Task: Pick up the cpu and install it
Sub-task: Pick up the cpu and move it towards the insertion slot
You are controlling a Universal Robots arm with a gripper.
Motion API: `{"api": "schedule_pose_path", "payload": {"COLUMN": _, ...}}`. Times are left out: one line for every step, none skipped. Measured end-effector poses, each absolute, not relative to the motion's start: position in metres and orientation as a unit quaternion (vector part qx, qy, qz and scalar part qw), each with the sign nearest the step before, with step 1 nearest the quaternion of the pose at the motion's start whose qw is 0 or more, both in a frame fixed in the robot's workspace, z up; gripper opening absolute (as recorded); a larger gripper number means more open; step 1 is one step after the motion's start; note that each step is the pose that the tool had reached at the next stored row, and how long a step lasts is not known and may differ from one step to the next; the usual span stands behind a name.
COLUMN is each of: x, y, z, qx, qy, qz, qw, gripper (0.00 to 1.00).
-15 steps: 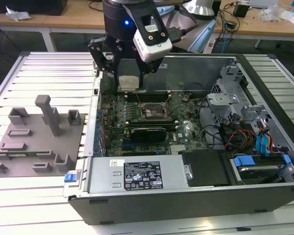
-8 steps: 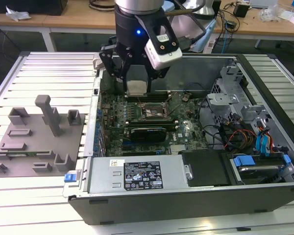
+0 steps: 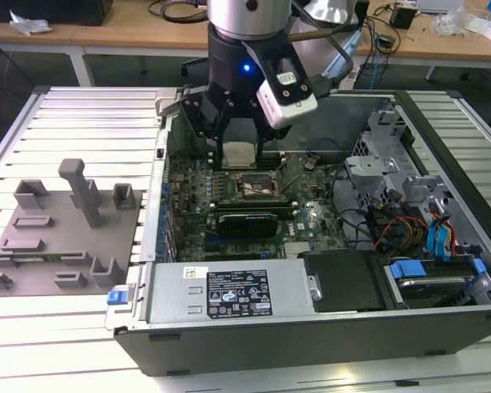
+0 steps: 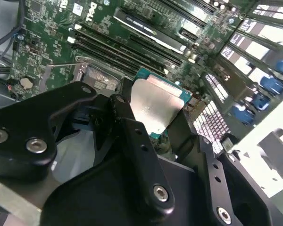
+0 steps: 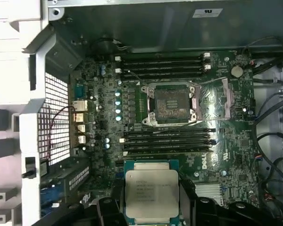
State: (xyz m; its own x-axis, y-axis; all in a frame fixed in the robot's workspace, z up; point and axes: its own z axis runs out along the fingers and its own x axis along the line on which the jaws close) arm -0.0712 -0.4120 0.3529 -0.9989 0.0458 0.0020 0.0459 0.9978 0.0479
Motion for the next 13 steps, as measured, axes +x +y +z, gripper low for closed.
{"api": "schedule_pose_path", "payload": {"x": -0.066, "y": -0.412, "z": 0.349, "qx": -0.023, "qy": -0.999, "qz": -0.024, "qw": 0.0, "gripper": 0.55}}
{"api": "schedule_pose_path", "payload": {"x": -0.063, "y": -0.412, "z": 0.347, "qx": -0.023, "qy": -0.999, "qz": -0.024, "qw": 0.001, "gripper": 0.55}}
{"api": "schedule_pose_path", "payload": {"x": -0.062, "y": -0.411, "z": 0.345, "qx": -0.023, "qy": -0.999, "qz": -0.024, "qw": 0.0, "gripper": 0.55}}
{"api": "schedule_pose_path", "payload": {"x": -0.061, "y": -0.411, "z": 0.344, "qx": -0.023, "qy": -0.999, "qz": -0.024, "qw": 0.0, "gripper": 0.55}}
{"api": "schedule_pose_path", "payload": {"x": -0.061, "y": -0.411, "z": 0.342, "qx": -0.023, "qy": -0.999, "qz": -0.024, "qw": 0.0, "gripper": 0.55}}
{"api": "schedule_pose_path", "payload": {"x": -0.06, "y": -0.41, "z": 0.34, "qx": -0.023, "qy": -0.999, "qz": -0.024, "qw": 0.0, "gripper": 0.55}}
{"api": "schedule_pose_path", "payload": {"x": -0.06, "y": -0.409, "z": 0.337, "qx": -0.023, "qy": -0.999, "qz": -0.024, "qw": 0.0, "gripper": 0.55}}
{"api": "schedule_pose_path", "payload": {"x": -0.059, "y": -0.407, "z": 0.335, "qx": -0.023, "qy": -0.999, "qz": -0.024, "qw": 0.0, "gripper": 0.55}}
{"api": "schedule_pose_path", "payload": {"x": -0.059, "y": -0.406, "z": 0.334, "qx": -0.023, "qy": -0.999, "qz": -0.024, "qw": 0.0, "gripper": 0.55}}
{"api": "schedule_pose_path", "payload": {"x": -0.059, "y": -0.404, "z": 0.332, "qx": -0.023, "qy": -0.999, "qz": -0.024, "qw": 0.0, "gripper": 0.55}}
{"api": "schedule_pose_path", "payload": {"x": -0.058, "y": -0.402, "z": 0.33, "qx": -0.023, "qy": -0.999, "qz": -0.024, "qw": 0.0, "gripper": 0.55}}
{"api": "schedule_pose_path", "payload": {"x": -0.058, "y": -0.401, "z": 0.329, "qx": -0.023, "qy": -0.999, "qz": -0.024, "qw": 0.0, "gripper": 0.55}}
{"api": "schedule_pose_path", "payload": {"x": -0.057, "y": -0.399, "z": 0.328, "qx": -0.023, "qy": -0.999, "qz": -0.024, "qw": 0.0, "gripper": 0.55}}
